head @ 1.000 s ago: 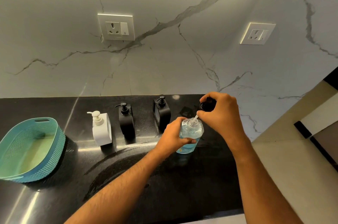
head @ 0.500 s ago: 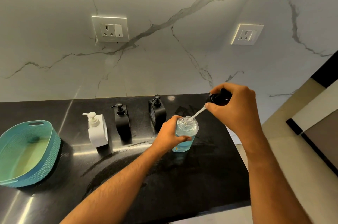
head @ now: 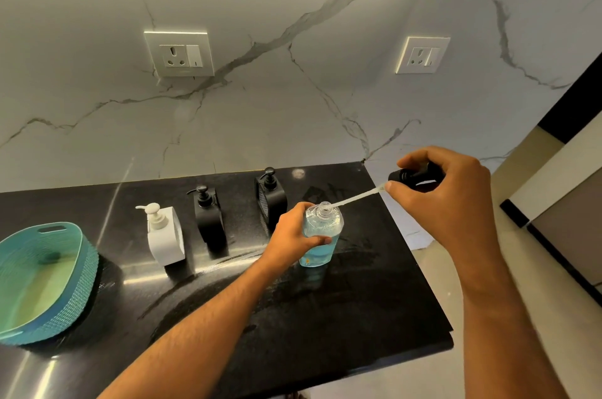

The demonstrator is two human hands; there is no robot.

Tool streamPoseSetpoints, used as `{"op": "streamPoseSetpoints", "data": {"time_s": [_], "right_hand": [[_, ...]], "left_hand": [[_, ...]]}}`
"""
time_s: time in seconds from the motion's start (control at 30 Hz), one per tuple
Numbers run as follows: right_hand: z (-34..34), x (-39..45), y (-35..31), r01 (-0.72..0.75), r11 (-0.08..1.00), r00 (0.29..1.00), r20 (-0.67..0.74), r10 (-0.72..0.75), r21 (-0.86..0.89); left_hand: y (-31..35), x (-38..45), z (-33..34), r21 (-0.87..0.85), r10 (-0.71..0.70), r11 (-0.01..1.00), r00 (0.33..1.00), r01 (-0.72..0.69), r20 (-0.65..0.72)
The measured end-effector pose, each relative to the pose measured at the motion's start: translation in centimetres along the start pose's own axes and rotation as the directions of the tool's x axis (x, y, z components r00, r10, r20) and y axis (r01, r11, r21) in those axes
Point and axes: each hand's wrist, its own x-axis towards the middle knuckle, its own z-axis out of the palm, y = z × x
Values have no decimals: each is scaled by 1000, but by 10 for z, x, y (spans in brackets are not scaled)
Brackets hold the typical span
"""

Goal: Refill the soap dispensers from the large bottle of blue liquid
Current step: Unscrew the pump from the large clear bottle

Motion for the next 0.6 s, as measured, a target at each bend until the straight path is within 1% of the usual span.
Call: {"op": "streamPoseSetpoints", "data": {"time_s": [0.23, 0.4, 0.6], "right_hand": [[-11, -4, 18, -49, 998, 998, -37, 51, 49], [-12, 1, 37, -100, 989, 987, -111, 112, 109], [18, -7, 65, -176, 966, 959, -190, 212, 188]], "left_hand": [[0, 4, 1, -2, 19, 1000, 1000, -19, 0], [9, 16, -1, -17, 30, 999, 999, -31, -19], [14, 29, -8, -45, 49, 998, 998, -51, -46]]}}
